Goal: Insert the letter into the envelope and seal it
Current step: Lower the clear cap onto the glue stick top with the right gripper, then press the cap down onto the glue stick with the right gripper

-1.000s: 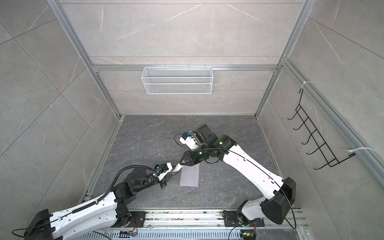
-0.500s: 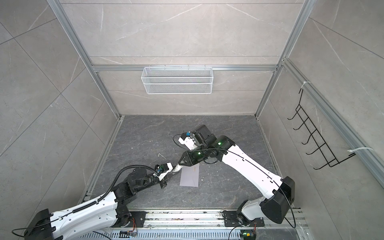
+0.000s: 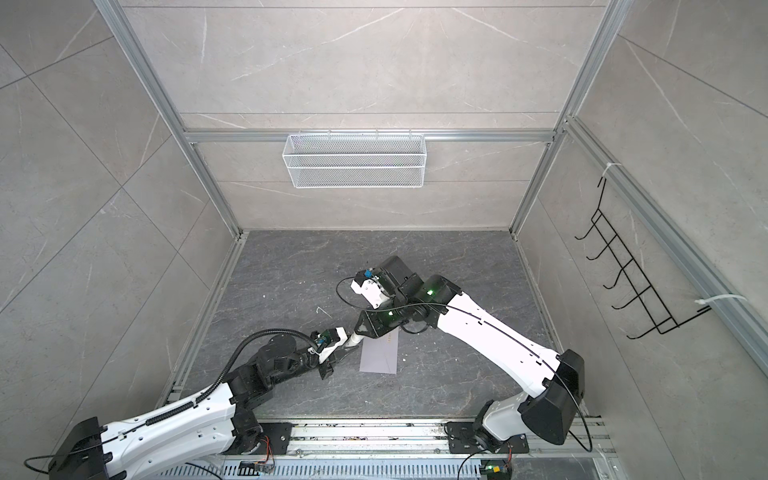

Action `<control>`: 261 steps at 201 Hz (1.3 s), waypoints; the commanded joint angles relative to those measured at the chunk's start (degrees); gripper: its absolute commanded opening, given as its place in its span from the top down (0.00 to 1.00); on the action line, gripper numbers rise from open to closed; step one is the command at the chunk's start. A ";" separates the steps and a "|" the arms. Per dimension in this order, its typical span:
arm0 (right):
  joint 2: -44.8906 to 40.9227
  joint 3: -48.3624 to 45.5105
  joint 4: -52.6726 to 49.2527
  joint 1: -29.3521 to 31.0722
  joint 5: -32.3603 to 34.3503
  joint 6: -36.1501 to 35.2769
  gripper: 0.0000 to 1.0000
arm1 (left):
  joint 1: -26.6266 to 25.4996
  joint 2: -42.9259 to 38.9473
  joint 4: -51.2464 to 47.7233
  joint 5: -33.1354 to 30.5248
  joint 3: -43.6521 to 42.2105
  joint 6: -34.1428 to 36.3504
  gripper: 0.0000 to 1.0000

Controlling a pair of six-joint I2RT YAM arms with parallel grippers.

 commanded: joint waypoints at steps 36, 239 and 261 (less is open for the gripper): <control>1.46 0.50 -0.62 2.76 1.70 -1.55 0.86 | -0.16 -0.40 6.77 1.49 1.11 -0.51 1.00; 2.43 -1.28 3.01 6.07 6.00 2.59 0.86 | -0.16 -0.49 7.31 2.48 1.14 -0.40 1.00; 2.55 -1.23 2.62 6.78 7.10 1.45 0.87 | -0.16 -0.49 7.33 2.29 1.10 -0.54 1.00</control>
